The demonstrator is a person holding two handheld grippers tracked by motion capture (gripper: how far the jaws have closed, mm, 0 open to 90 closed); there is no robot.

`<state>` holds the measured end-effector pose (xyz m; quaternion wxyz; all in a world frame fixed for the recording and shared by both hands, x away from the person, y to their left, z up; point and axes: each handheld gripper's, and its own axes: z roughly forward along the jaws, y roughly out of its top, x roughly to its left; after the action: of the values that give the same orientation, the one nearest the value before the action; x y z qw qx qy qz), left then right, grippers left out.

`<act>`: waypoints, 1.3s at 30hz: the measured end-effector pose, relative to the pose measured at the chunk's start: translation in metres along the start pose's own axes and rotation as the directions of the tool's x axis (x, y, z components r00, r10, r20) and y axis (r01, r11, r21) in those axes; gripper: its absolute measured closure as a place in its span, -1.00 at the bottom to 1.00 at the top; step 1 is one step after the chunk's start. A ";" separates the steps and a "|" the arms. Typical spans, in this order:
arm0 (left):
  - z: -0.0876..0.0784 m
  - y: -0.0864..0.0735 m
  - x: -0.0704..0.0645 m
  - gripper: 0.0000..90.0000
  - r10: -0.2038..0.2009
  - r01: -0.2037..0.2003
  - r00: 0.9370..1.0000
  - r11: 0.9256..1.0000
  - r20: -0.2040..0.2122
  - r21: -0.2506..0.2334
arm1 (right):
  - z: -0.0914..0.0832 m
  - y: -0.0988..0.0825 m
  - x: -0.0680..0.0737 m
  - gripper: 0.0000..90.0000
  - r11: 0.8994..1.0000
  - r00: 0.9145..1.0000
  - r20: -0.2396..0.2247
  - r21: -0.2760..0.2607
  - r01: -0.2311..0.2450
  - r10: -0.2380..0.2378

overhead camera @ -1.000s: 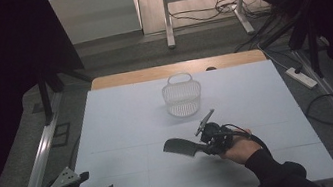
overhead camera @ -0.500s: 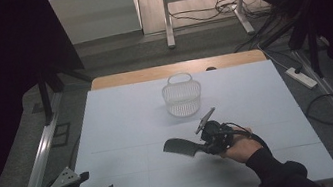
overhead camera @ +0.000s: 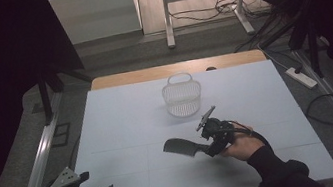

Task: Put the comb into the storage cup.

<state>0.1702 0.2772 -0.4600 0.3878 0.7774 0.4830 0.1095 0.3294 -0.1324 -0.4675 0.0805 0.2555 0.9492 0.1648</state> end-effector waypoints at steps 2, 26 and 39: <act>0.000 0.000 0.000 -0.98 0.000 0.000 1.000 1.000 0.000 0.000 | 0.000 0.000 -0.002 -0.21 1.000 1.000 -0.012 -0.004 -0.007 0.007; 0.000 0.000 0.000 -0.98 -0.001 0.001 1.000 1.000 0.000 0.001 | 0.024 -0.005 -0.017 -1.00 0.999 0.999 -0.038 0.027 -0.038 0.039; 0.000 0.000 0.000 -0.98 -0.001 0.001 1.000 1.000 -0.001 0.001 | 0.046 -0.010 -0.013 -1.00 0.993 0.999 -0.037 0.114 -0.001 0.006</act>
<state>0.1704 0.2772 -0.4601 0.3871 0.7774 0.4837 0.1092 0.3469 -0.1343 -0.5128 0.0476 0.2582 0.9580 0.1153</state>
